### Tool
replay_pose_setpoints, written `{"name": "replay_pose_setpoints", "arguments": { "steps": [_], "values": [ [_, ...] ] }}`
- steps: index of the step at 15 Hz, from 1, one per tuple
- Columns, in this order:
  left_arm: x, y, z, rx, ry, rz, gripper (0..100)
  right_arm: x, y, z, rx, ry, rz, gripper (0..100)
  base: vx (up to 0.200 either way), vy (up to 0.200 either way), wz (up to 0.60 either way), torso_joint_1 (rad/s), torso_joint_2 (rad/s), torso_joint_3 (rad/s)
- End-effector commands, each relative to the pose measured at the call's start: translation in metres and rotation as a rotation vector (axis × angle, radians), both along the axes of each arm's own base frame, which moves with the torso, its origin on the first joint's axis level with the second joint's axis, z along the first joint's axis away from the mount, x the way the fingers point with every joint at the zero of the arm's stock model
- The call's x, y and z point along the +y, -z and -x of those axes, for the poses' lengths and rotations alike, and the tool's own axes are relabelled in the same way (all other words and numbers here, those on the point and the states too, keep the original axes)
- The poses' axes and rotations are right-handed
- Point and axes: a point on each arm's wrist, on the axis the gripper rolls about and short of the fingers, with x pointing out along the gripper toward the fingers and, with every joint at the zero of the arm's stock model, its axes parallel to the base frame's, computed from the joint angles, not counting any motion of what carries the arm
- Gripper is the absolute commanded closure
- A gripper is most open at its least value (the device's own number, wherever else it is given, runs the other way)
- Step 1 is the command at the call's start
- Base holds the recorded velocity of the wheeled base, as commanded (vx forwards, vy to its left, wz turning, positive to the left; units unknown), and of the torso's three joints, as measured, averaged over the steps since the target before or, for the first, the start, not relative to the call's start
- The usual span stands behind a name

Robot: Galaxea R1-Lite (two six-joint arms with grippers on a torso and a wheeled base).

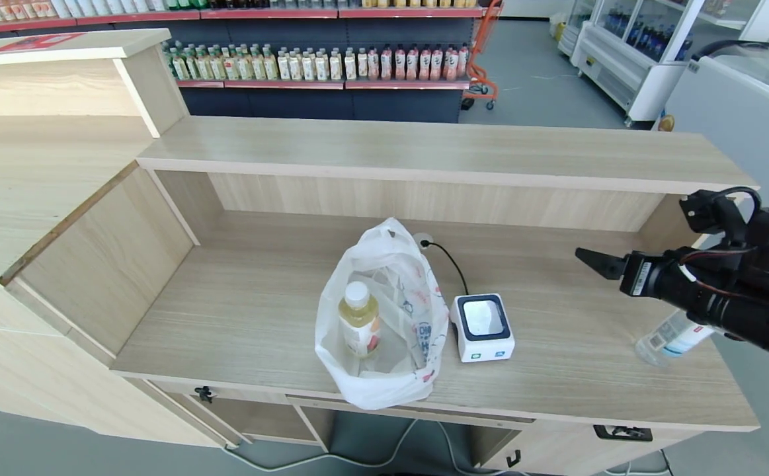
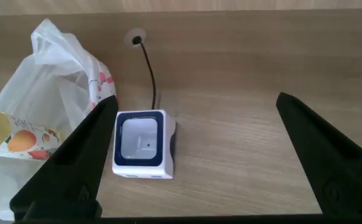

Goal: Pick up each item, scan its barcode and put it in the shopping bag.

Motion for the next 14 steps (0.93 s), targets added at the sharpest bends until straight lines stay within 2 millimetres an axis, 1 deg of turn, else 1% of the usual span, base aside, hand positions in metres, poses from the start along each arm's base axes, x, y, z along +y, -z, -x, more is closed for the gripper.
{"name": "replay_pose_setpoints", "arguments": {
  "steps": [1,6,14],
  "values": [
    [0.000,0.000,0.000,0.000,0.000,0.001,0,-0.010,-0.010,0.013,-0.035,0.029,-0.002,0,0.000,-0.200,0.00,0.007,0.00,0.002],
    [0.000,0.000,0.000,0.000,0.000,0.001,0,-0.010,-0.009,0.015,-0.029,0.022,-0.003,0,0.000,-0.200,0.00,0.002,0.00,0.003],
    [0.000,0.000,0.000,0.000,0.000,0.002,0,-0.008,0.007,0.032,0.031,-0.001,-0.002,0,0.000,-0.200,0.00,0.000,0.00,0.003]
  ]
}}
